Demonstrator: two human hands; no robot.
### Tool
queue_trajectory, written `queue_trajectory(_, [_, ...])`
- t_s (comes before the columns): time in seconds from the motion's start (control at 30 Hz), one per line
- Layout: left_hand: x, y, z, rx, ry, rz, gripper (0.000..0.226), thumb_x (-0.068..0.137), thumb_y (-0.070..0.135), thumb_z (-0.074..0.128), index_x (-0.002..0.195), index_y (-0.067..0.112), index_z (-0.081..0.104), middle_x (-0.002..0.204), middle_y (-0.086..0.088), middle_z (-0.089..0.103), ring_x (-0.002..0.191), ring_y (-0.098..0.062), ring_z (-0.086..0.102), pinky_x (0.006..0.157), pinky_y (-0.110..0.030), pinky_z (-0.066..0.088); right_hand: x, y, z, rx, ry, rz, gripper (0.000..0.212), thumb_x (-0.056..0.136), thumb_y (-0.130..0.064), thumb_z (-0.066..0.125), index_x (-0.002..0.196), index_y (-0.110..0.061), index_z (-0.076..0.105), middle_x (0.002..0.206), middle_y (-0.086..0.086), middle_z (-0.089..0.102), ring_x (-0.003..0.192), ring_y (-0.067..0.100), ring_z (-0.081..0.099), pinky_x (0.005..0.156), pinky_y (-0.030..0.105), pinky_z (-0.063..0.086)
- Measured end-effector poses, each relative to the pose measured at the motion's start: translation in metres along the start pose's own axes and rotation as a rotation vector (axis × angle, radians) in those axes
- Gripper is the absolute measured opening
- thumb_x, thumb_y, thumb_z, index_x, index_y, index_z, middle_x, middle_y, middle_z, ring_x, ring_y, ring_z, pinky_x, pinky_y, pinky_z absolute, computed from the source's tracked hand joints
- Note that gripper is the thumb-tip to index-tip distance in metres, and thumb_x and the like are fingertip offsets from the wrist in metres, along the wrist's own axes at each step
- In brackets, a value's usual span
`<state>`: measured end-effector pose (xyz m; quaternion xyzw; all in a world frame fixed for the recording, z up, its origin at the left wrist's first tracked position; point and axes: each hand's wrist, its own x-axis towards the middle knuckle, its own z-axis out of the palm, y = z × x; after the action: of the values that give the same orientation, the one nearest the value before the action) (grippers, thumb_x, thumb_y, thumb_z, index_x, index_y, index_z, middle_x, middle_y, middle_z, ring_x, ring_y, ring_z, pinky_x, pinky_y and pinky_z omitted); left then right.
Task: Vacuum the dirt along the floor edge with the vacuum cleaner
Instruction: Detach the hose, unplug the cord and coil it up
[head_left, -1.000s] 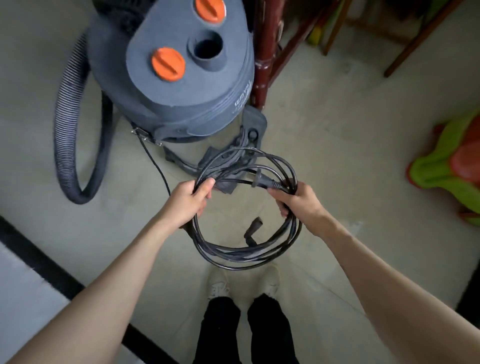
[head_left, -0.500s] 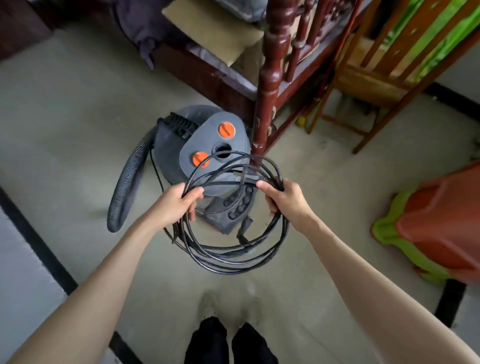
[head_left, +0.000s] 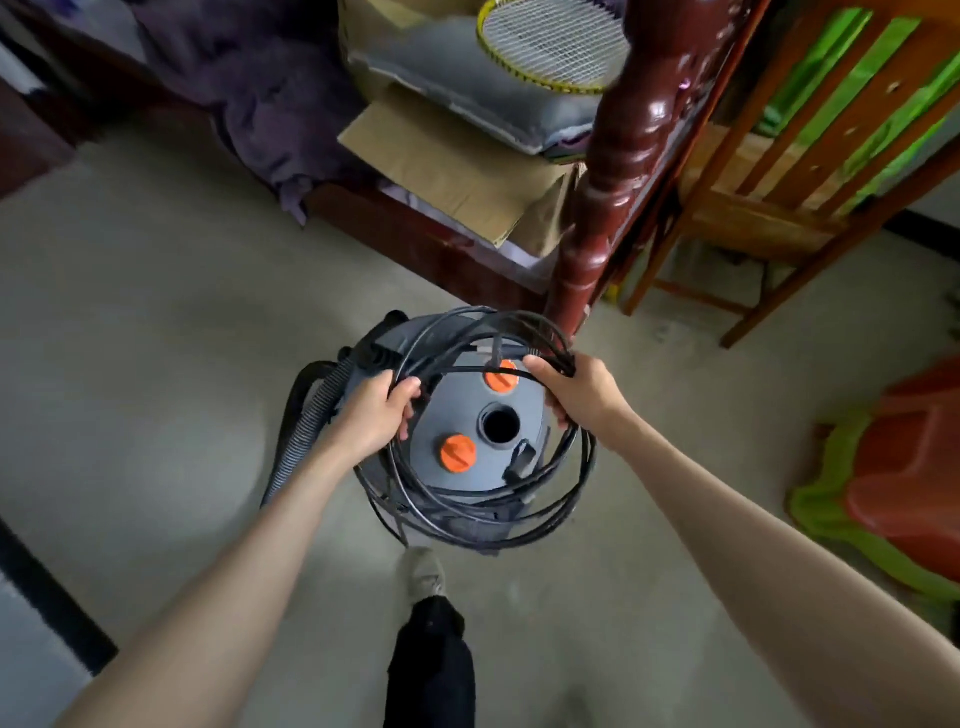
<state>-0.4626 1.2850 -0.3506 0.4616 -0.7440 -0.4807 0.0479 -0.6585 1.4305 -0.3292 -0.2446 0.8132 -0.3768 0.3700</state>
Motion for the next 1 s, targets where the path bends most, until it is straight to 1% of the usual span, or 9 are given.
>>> queue_trajectory(0.1, [0.052, -0.014, -0.011, 0.168, 0.009, 0.039, 0.027, 0.100, 0.027, 0.044, 0.080, 0.012, 0.054, 0.065, -0.001, 0.060, 0.049, -0.014, 0.058, 0.062, -0.032, 0.047, 0.042, -0.006, 0.026, -0.090, 0.009, 0.040, 0.035, 0.096, -0.044, 0.056, 0.100, -0.009, 0.052, 0.074, 0.010, 0.060, 0.038, 0.007, 0.054, 0.041, 0.021, 0.045])
queue_trajectory(0.2, [0.091, -0.032, -0.012, 0.416, -0.083, 0.074, 0.034, 0.100, 0.030, 0.043, 0.092, 0.000, 0.058, 0.087, -0.016, 0.068, 0.083, -0.032, 0.064, 0.081, -0.043, 0.047, 0.075, -0.002, 0.049, -0.246, 0.001, 0.108, 0.046, 0.097, -0.045, 0.053, 0.113, -0.002, 0.047, 0.097, 0.024, 0.064, 0.078, 0.037, 0.066, 0.071, 0.036, 0.051])
queue_trajectory(0.33, [0.116, -0.058, -0.008, 0.679, -0.088, 0.286, 0.040, 0.099, 0.027, 0.048, 0.092, -0.010, 0.059, 0.100, -0.025, 0.059, 0.099, -0.040, 0.053, 0.085, -0.050, 0.043, 0.094, 0.011, 0.073, -0.374, 0.016, 0.181, 0.048, 0.099, -0.036, 0.052, 0.131, -0.002, 0.044, 0.130, 0.023, 0.054, 0.119, 0.041, 0.050, 0.094, 0.042, 0.040])
queue_trajectory(0.5, [0.124, -0.077, -0.004, 0.707, 0.033, 0.399, 0.029, 0.088, 0.023, 0.065, 0.089, -0.005, 0.059, 0.094, -0.025, 0.056, 0.087, -0.042, 0.057, 0.072, -0.048, 0.048, 0.069, 0.031, 0.117, -0.642, 0.119, 0.098, 0.069, 0.100, -0.038, 0.044, 0.156, -0.014, 0.012, 0.163, 0.011, 0.012, 0.149, 0.028, 0.012, 0.119, 0.044, 0.009])
queue_trajectory(0.6, [0.134, -0.083, -0.006, 0.711, -0.035, 0.460, 0.048, 0.092, 0.033, 0.050, 0.115, -0.008, 0.057, 0.114, -0.031, 0.055, 0.110, -0.046, 0.054, 0.093, -0.052, 0.045, 0.045, 0.037, 0.156, -0.729, 0.137, 0.071, 0.075, 0.098, -0.051, 0.041, 0.157, -0.020, 0.008, 0.165, 0.008, -0.003, 0.151, 0.029, -0.002, 0.118, 0.051, -0.008])
queue_trajectory(0.7, [0.145, -0.090, -0.006, 0.718, -0.250, 0.374, 0.056, 0.103, 0.034, 0.029, 0.147, -0.001, 0.026, 0.152, -0.025, 0.025, 0.145, -0.034, 0.016, 0.118, -0.044, 0.008, 0.037, 0.045, 0.183, -0.753, 0.094, 0.103, 0.076, 0.095, -0.065, 0.030, 0.157, -0.029, 0.002, 0.165, 0.004, -0.007, 0.151, 0.030, -0.008, 0.112, 0.055, -0.021])
queue_trajectory(0.77, [0.147, -0.095, -0.005, 0.713, -0.279, 0.358, 0.059, 0.103, 0.038, 0.023, 0.149, 0.002, 0.019, 0.156, -0.019, 0.019, 0.147, -0.028, 0.010, 0.117, -0.038, 0.000, 0.039, 0.053, 0.190, -0.767, 0.077, 0.140, 0.077, 0.093, -0.070, 0.020, 0.154, -0.034, -0.011, 0.163, 0.000, -0.016, 0.149, 0.031, -0.016, 0.110, 0.055, -0.023])
queue_trajectory(0.87, [0.145, -0.097, -0.001, 0.793, -0.263, 0.372, 0.061, 0.102, 0.038, 0.014, 0.145, -0.002, 0.027, 0.152, -0.021, 0.028, 0.145, -0.029, 0.016, 0.119, -0.041, -0.001, 0.041, 0.062, 0.188, -0.747, 0.064, 0.126, 0.074, 0.092, -0.072, 0.015, 0.144, -0.038, -0.026, 0.155, -0.004, -0.031, 0.148, 0.031, -0.022, 0.112, 0.054, -0.021])
queue_trajectory(1.0, [0.138, -0.099, 0.005, 0.822, -0.237, 0.384, 0.054, 0.103, 0.029, 0.016, 0.139, -0.007, 0.034, 0.144, -0.027, 0.036, 0.143, -0.034, 0.021, 0.119, -0.040, 0.000, 0.039, 0.070, 0.181, -0.738, 0.034, 0.086, 0.071, 0.093, -0.070, 0.016, 0.142, -0.041, -0.028, 0.157, -0.005, -0.029, 0.148, 0.029, -0.023, 0.114, 0.053, -0.020])
